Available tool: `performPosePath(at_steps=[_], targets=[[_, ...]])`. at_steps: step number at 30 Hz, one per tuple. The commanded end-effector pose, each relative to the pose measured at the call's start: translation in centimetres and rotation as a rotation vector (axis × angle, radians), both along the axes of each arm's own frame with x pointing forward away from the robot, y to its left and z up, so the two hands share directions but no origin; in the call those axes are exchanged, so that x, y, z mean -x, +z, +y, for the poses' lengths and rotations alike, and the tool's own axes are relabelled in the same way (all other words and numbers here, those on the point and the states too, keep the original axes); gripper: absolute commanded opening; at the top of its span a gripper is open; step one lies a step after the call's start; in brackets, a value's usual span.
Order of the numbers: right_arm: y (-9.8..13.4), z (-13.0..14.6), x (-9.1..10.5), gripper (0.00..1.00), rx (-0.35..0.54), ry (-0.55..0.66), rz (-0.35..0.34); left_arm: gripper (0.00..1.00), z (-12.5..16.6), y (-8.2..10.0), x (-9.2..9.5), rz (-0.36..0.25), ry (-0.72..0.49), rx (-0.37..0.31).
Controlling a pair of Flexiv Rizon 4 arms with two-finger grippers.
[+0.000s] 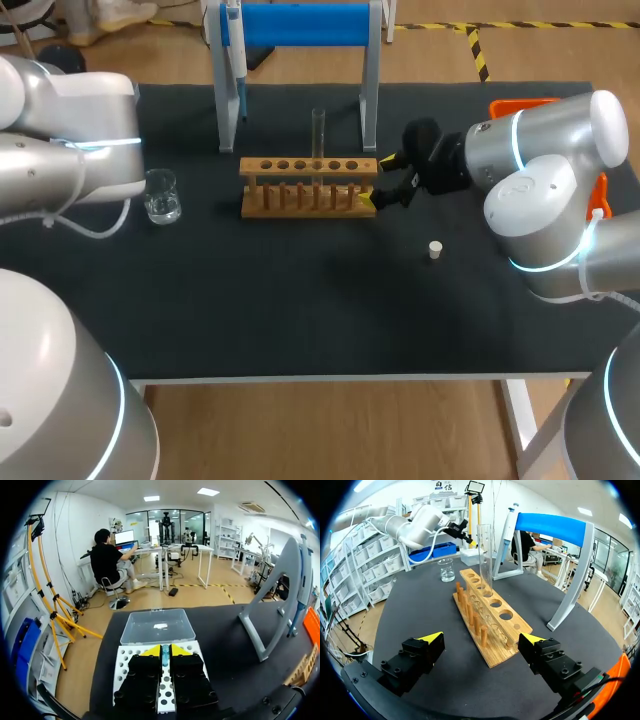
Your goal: Invert the test tube, pick up the pipette, mount the tip to pipette, aspirate from beaker and dispense into the tube, eject the tip, return the pipette, and cap with the stopper.
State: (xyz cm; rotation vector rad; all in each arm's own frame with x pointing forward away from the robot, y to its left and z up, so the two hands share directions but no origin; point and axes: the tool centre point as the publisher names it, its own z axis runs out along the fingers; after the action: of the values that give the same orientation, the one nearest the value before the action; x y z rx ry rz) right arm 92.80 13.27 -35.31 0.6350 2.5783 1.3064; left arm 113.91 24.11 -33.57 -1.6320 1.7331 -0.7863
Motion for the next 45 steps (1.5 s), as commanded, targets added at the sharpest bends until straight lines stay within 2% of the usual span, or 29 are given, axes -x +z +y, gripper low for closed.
performPosePath(at_steps=[1, 23, 30, 35, 38, 45], targets=[[0.0, -0.1, 0.0, 1.0, -0.002, 0.002, -0.001, 0.0, 0.1, 0.6, 0.2, 0.008, -0.001, -0.001], [0.0, -0.1, 0.0, 1.0, -0.002, 0.002, -0.001, 0.0, -0.1, 2.4, 0.6, -0.011, 0.012, -0.036], [0.0, -0.1, 0.0, 1.0, -0.002, 0.002, -0.001, 0.0, -0.2, 3.7, 0.8, -0.032, 0.004, -0.047], [0.0, -0.1, 0.0, 1.0, -0.002, 0.002, -0.001, 0.0, -0.3, 4.9, 1.2, -0.049, 0.0, -0.058], [0.0, -0.1, 0.0, 1.0, -0.002, 0.002, -0.001, 0.0, -0.7, 6.3, 1.6, -0.073, -0.04, -0.063], [0.0, -0.1, 0.0, 1.0, -0.002, 0.002, -0.001, 0.0, -2.8, 10.4, 4.0, -0.094, -0.29, -0.095]])
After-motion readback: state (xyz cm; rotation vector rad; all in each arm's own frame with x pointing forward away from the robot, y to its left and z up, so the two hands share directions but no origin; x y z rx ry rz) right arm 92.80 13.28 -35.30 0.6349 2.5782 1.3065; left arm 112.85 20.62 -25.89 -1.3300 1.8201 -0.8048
